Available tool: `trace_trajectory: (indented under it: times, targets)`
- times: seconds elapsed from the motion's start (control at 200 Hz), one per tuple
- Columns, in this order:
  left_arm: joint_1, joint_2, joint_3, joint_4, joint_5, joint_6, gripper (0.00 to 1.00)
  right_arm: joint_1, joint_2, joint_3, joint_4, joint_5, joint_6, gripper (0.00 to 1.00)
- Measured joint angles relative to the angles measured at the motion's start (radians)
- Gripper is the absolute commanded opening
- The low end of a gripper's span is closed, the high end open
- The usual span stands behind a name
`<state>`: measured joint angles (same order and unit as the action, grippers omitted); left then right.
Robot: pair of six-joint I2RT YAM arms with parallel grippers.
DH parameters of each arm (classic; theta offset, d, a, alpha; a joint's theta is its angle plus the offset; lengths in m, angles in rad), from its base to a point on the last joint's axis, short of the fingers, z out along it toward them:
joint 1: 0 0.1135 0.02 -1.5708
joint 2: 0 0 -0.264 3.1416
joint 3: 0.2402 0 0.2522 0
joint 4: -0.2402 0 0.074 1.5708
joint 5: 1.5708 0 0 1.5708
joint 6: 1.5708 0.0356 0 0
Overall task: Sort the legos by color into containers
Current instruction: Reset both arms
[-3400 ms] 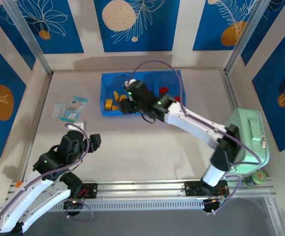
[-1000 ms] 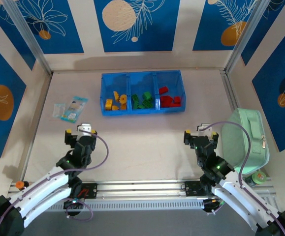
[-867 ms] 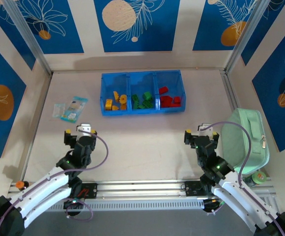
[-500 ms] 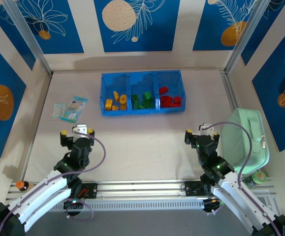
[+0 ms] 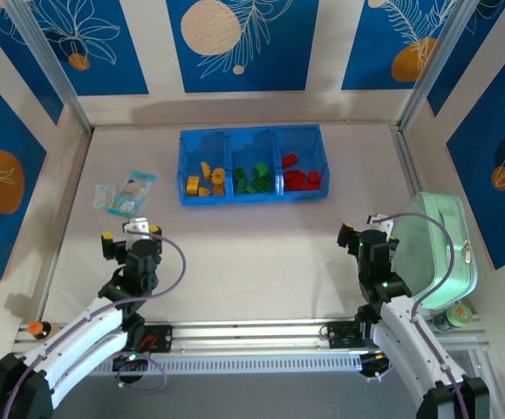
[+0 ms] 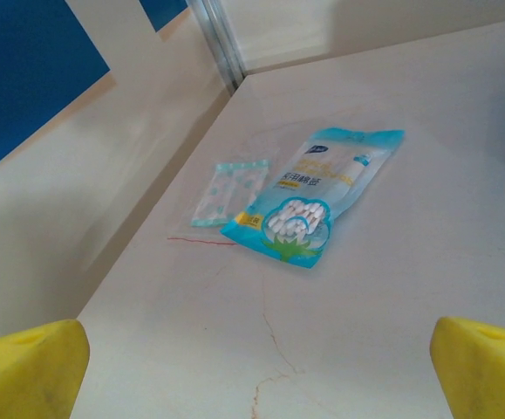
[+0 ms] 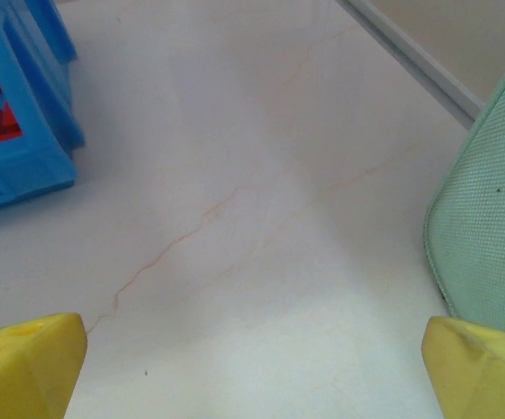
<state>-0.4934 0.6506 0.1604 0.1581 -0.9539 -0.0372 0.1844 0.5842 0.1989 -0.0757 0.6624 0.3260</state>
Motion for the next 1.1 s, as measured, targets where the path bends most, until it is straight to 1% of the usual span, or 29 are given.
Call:
trace_trajectory:
  times: [0.175,0.415,0.56,0.76,1.101]
  targets:
    - [0.032,0.018,-0.008,0.059,0.026,0.018,1.0,-0.015,0.138,0.003,0.079,-0.017,0.004,0.99]
    - [0.078,0.103,-0.008,0.113,0.061,0.018,1.0,-0.016,0.294,0.041,0.182,-0.016,0.0,0.99]
    - [0.107,0.146,-0.008,0.152,0.071,0.018,1.0,-0.016,0.363,0.064,0.245,-0.016,-0.013,0.99]
    - [0.142,0.187,-0.008,0.206,0.09,0.018,1.0,-0.014,0.402,0.068,0.33,-0.016,-0.04,0.99]
    - [0.186,0.262,-0.008,0.311,0.121,0.021,1.0,-0.016,0.403,0.045,0.478,-0.016,-0.068,0.99]
